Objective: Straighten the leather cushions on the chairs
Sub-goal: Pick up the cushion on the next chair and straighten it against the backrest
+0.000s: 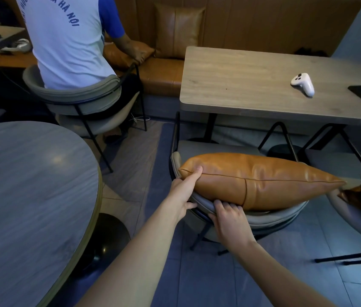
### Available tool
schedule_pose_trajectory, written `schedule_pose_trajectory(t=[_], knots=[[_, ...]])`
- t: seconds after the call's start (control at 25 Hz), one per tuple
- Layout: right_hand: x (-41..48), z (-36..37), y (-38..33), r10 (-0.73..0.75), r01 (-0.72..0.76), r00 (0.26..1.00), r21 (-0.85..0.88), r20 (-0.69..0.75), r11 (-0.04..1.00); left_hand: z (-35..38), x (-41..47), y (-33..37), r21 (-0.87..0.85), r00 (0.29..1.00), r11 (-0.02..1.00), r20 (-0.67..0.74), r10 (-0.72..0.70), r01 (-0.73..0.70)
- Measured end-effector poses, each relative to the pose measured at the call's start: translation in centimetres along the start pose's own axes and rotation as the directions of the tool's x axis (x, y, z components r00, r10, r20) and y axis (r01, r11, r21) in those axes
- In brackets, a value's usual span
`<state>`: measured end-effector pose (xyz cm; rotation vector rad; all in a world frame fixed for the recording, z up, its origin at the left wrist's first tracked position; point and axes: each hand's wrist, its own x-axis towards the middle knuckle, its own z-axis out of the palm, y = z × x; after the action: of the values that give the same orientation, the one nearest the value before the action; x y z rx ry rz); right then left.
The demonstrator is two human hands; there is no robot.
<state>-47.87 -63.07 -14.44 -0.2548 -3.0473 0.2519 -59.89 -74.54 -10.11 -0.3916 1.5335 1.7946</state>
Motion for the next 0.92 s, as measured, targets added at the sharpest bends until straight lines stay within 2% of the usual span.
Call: schedule_pose_trajectory(t=[0.28,0.44,0.64,0.92], knots=[[0.0,-0.4,0.2,-0.004,0.004,1.000,0.012,0.003,1.000,0.4,-0.1,-0.1,-0.052,1.000,0.999,0.011,0.004,-0.003],[-0.7,-0.3,-0.8,0.060,-0.063,0.997,-0.042,-0.058,0.997,0.3,0.0,-0.1,-0.070,1.000,0.998,0.019,-0.003,0.004],[-0.6,0.1,-0.1,0.057,-0.052,0.990,0.042,-0.131,0.998,1.1,-0.2,0.1,-0.094,1.000,0.996,0.002,-0.003,0.003],[-0.5,0.0,0.9,0.067,-0.058,0.991,0.077,-0.117,0.995,2.1,-0.9,0.2,-0.129,1.000,0.992,0.006,0.005,-0.005]])
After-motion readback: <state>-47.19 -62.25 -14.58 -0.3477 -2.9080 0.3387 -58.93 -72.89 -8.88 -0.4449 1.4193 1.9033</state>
